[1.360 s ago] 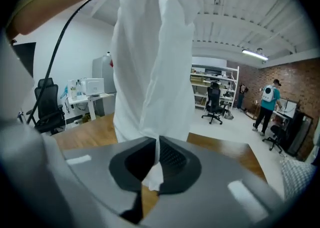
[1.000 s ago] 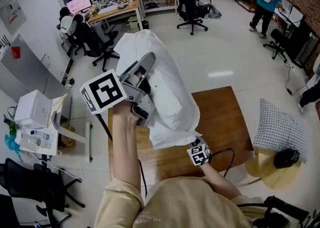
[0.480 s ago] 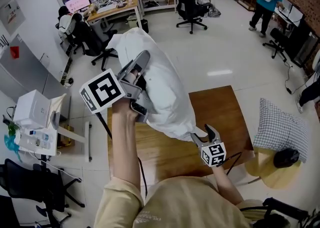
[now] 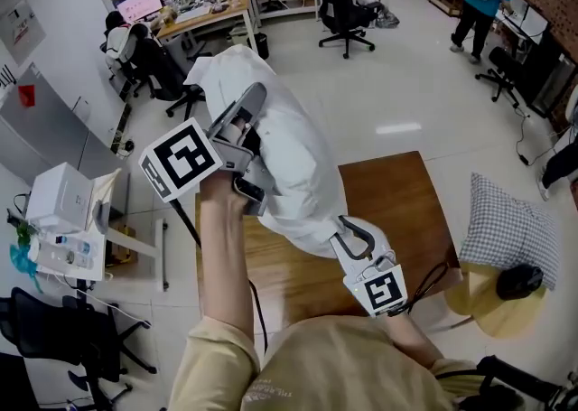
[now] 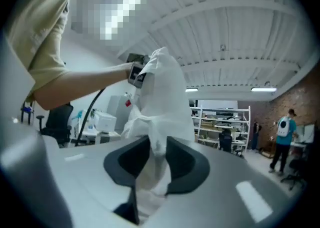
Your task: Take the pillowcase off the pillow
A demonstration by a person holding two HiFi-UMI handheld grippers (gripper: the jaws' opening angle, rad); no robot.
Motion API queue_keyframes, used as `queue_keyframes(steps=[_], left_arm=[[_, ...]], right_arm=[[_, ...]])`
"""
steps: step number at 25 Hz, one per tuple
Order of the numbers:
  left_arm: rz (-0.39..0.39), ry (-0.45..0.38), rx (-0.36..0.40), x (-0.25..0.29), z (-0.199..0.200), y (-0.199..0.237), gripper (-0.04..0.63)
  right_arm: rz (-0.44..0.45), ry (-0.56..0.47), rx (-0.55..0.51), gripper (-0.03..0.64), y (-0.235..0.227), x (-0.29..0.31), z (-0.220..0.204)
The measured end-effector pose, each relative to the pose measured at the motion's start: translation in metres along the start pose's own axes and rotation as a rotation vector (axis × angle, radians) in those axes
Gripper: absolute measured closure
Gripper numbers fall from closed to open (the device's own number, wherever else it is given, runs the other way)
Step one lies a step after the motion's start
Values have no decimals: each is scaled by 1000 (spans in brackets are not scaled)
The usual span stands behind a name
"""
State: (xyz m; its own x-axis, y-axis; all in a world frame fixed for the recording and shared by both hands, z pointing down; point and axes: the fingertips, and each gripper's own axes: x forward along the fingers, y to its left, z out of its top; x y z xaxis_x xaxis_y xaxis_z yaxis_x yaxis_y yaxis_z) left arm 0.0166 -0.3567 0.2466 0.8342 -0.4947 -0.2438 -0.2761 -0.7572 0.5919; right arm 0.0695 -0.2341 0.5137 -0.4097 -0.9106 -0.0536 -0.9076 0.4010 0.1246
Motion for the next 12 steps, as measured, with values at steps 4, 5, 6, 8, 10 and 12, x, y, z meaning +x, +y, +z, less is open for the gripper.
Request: queue_keyframes(steps=[4,5,6,8,10,12], left_arm=[[176,39,-131,-19,-17,10,588],[240,53,-173,-28,-26,14,588],[267,66,-193,-34,-34,15,588],[262,96,-208,-36,-45,11,588],[233,133,-230,-32,-52,7,588],[209,164,-257,-30,-56,6,589]], right_arm=[[-42,117,-35,610,2,15,-46],[-43,148,-28,611,3,14,-66],[-45,174,-29,611,4,14,-87],[-48,224,-30,612,2,18,-124],[-45,271,-7,612,-1,23,-151],[-39,308,34,612,-5,25,-169]])
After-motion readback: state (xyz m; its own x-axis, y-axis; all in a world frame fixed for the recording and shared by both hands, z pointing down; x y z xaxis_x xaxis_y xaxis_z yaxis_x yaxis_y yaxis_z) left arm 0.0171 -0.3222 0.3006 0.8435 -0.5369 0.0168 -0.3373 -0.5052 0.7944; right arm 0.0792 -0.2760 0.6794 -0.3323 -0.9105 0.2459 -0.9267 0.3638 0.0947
